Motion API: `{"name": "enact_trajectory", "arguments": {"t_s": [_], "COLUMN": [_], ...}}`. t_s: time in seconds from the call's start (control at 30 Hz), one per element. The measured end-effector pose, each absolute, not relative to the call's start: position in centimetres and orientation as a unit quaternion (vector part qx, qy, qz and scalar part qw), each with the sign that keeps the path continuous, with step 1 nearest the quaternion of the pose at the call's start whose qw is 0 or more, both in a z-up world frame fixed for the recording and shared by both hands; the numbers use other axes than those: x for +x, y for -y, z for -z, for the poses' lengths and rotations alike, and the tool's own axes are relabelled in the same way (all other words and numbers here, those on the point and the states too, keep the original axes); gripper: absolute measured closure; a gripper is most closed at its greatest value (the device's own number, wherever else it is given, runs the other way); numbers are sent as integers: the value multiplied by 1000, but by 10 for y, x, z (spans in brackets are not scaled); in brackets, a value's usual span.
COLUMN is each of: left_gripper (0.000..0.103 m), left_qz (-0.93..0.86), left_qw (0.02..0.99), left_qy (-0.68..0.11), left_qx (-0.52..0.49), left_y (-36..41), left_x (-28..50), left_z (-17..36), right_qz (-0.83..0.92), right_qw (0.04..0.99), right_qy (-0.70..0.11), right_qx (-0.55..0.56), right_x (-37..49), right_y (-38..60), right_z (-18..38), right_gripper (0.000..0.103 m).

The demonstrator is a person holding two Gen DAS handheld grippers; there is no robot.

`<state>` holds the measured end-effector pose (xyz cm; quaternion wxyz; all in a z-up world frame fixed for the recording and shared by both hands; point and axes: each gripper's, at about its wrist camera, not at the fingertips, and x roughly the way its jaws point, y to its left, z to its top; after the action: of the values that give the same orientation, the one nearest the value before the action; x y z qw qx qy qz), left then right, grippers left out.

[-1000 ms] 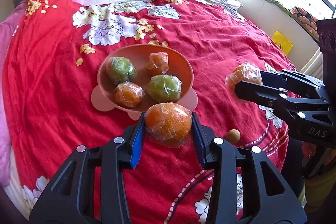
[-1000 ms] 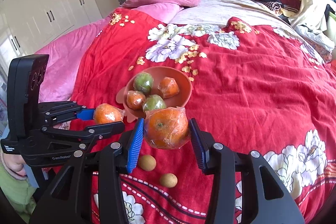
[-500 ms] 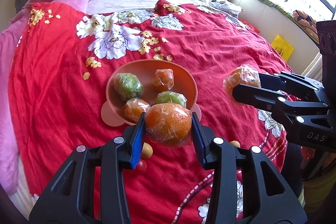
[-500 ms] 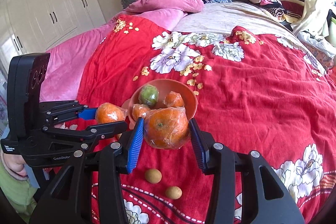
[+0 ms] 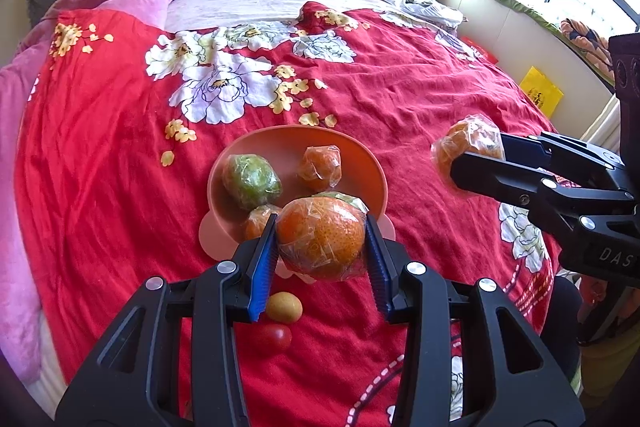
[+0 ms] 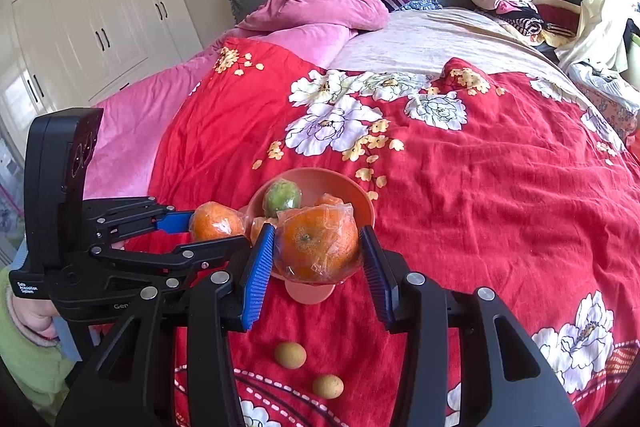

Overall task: Organize fruits
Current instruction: 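Lift both held tangerines and carry them over the pink bowl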

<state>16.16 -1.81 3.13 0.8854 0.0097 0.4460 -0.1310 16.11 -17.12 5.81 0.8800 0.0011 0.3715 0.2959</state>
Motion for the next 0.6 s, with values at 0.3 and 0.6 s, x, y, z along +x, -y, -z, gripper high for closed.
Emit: {"name": "enact_trajectory", "arguments": {"t_s": [0.3,0.6], "left_gripper": [70,70], "left_qz": [125,126], "left_qw": [882,875], "left_qy": [-455,-467], "left_qx": [11,6], "left_y": [14,12], "left_x": [177,190], "left_z": [-23,-10], "right_qz": [-299,-298], "right_qw": [876,874], "right_qy": [-379,-383], "right_qx": [4,11], "right_x": [177,192], "right_y": [167,165], "right_z": [-51,-46], "right_gripper": [61,61]}}
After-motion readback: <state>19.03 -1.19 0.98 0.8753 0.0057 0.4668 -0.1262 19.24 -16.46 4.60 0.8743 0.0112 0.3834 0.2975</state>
